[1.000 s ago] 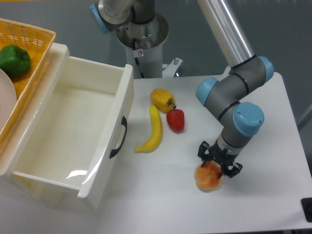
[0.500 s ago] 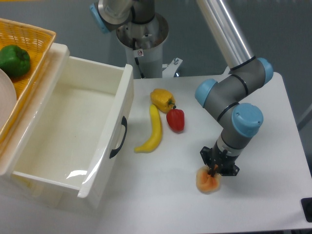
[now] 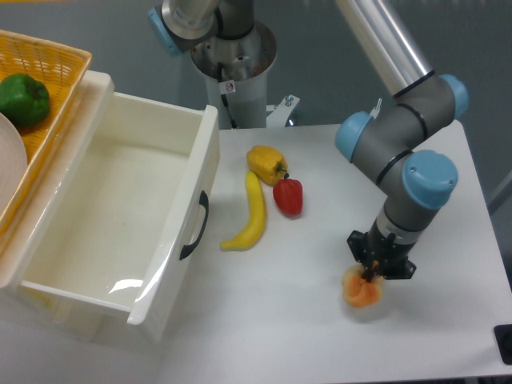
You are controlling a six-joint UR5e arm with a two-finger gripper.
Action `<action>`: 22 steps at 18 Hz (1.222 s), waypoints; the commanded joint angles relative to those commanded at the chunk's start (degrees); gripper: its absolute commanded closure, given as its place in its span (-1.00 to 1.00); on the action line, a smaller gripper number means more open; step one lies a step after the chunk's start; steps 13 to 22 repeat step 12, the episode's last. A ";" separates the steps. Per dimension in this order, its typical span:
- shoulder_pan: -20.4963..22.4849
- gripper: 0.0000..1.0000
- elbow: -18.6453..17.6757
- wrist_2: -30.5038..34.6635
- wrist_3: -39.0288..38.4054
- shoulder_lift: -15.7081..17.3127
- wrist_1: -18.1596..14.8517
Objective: Pick up the round bread
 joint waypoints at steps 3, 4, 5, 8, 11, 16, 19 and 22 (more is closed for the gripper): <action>1.49 1.00 6.65 2.88 7.80 -0.78 -7.88; 1.58 1.00 8.43 4.91 9.05 -1.22 -10.19; 1.58 1.00 9.49 5.28 9.06 -1.49 -11.34; 1.50 1.00 10.47 6.07 8.71 -1.32 -11.79; 1.32 1.00 10.82 7.57 8.71 -1.23 -12.49; 1.32 1.00 10.99 7.57 8.71 -1.32 -12.49; 1.32 1.00 10.99 7.57 8.71 -1.32 -12.49; 1.32 1.00 10.99 7.57 8.71 -1.32 -12.49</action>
